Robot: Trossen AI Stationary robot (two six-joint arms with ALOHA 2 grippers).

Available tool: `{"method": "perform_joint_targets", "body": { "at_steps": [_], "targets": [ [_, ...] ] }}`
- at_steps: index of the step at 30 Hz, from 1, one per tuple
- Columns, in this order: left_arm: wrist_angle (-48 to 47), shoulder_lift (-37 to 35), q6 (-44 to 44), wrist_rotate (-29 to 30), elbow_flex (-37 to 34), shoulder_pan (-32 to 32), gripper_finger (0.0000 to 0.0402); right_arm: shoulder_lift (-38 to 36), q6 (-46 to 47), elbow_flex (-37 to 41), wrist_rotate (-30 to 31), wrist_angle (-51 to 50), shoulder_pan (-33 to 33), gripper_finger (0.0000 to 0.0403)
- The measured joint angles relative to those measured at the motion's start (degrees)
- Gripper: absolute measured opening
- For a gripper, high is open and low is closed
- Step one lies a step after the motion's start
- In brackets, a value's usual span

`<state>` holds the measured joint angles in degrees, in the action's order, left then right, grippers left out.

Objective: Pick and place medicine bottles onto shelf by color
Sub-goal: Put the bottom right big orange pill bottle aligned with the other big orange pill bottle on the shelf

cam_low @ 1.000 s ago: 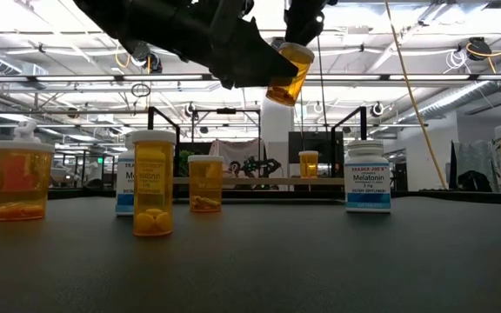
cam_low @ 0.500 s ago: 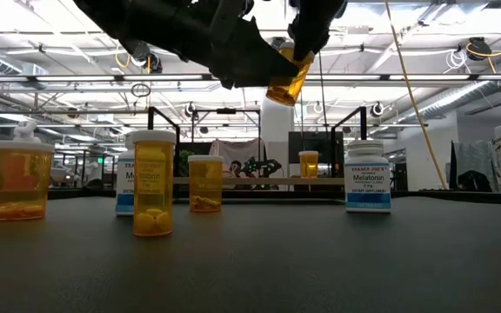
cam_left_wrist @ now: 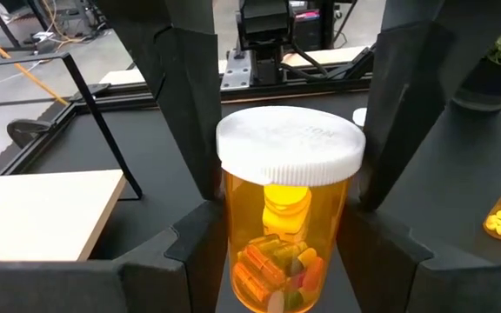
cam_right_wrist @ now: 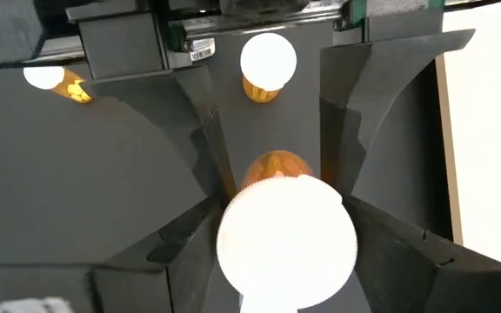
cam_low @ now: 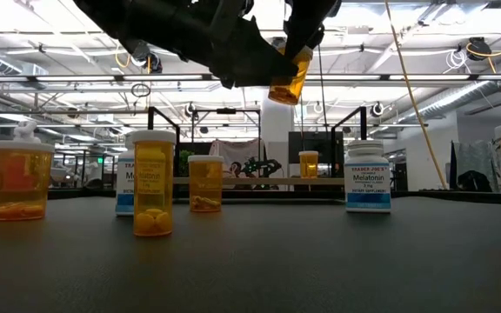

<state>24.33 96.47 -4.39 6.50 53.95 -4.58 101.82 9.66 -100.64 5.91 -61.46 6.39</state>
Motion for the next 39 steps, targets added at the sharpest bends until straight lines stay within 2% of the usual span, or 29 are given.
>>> {"method": "perform_joint_targets", "body": {
  "at_steps": [23, 33, 39],
  "targets": [
    [-0.1, 0.0, 0.0, 0.1, 0.0, 0.0, 0.0195, -2.1, 0.0, 0.1, 0.0, 0.4, 0.1, 0.0228],
    [-0.1, 0.0, 0.0, 0.1, 0.0, 0.0, 0.0195, -2.1, -1.1, 3.1, 0.2, 1.7, 0.1, 0.0265],
    [-0.1, 0.0, 0.0, 0.1, 0.0, 0.0, 0.0195, -2.1, -1.3, 3.2, 0.2, 1.7, 0.1, 0.026]
  ]
}}
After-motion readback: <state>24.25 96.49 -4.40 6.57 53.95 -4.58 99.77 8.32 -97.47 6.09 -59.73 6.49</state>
